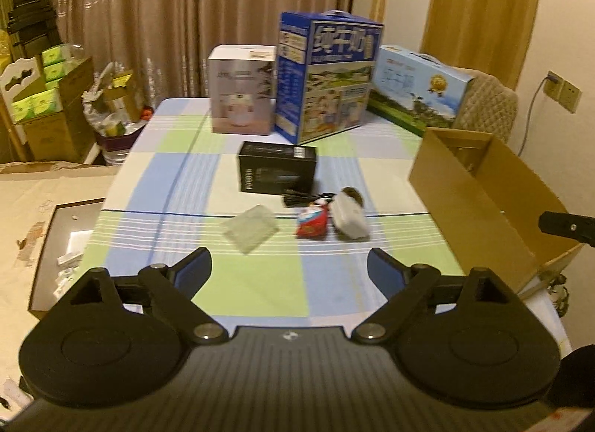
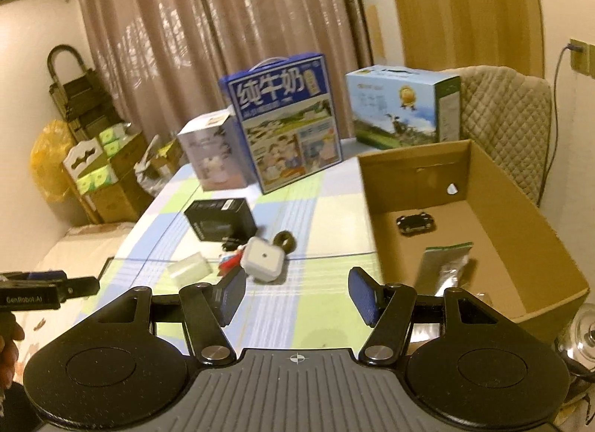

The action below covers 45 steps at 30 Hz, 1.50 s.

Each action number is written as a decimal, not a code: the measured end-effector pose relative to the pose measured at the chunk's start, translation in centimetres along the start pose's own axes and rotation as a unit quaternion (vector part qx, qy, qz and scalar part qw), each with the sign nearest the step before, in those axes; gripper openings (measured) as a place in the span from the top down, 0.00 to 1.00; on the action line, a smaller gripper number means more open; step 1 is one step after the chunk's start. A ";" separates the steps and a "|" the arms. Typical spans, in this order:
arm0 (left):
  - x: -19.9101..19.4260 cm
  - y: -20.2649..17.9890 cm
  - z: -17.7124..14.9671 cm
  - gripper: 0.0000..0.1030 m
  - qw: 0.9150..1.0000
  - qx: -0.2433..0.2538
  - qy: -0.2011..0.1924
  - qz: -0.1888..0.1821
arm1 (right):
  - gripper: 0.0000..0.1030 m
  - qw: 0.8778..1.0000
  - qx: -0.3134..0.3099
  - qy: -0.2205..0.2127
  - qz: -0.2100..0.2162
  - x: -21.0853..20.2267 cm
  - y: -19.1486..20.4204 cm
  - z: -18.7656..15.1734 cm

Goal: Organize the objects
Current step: 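Return both tools toward the remaining objects on the table, then grasp the white square night light with the right gripper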

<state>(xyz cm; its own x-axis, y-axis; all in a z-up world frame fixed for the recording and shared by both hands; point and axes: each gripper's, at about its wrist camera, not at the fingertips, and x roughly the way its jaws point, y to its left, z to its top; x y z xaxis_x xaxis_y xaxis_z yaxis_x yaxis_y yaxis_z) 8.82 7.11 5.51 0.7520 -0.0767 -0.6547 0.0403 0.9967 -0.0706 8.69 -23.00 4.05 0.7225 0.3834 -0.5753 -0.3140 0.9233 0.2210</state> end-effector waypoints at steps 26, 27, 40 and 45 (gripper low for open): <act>10.0 4.3 1.0 0.07 0.999 0.047 0.026 0.009 | 0.43 0.999 -0.013 0.036 0.038 12.9 3.9 -0.3; 10.8 4.4 1.2 0.07 0.998 0.046 0.031 0.004 | 0.43 0.998 -0.009 0.039 0.039 13.8 3.7 -0.3; 19.7 5.6 1.9 0.08 0.996 0.059 0.065 0.007 | 0.40 0.996 0.049 0.059 0.042 22.5 1.1 -0.7; 22.0 4.9 2.6 0.08 0.993 0.100 0.070 0.000 | 0.37 0.994 0.067 0.073 0.053 24.6 0.5 -0.5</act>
<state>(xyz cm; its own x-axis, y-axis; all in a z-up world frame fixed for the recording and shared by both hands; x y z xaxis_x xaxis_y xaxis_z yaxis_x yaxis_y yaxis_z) 27.26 10.41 -7.27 0.6533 -0.0656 -0.7543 0.1805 0.9810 0.0710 26.01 -13.11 -10.36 0.5903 0.4803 -0.6487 -0.2915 0.8763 0.3836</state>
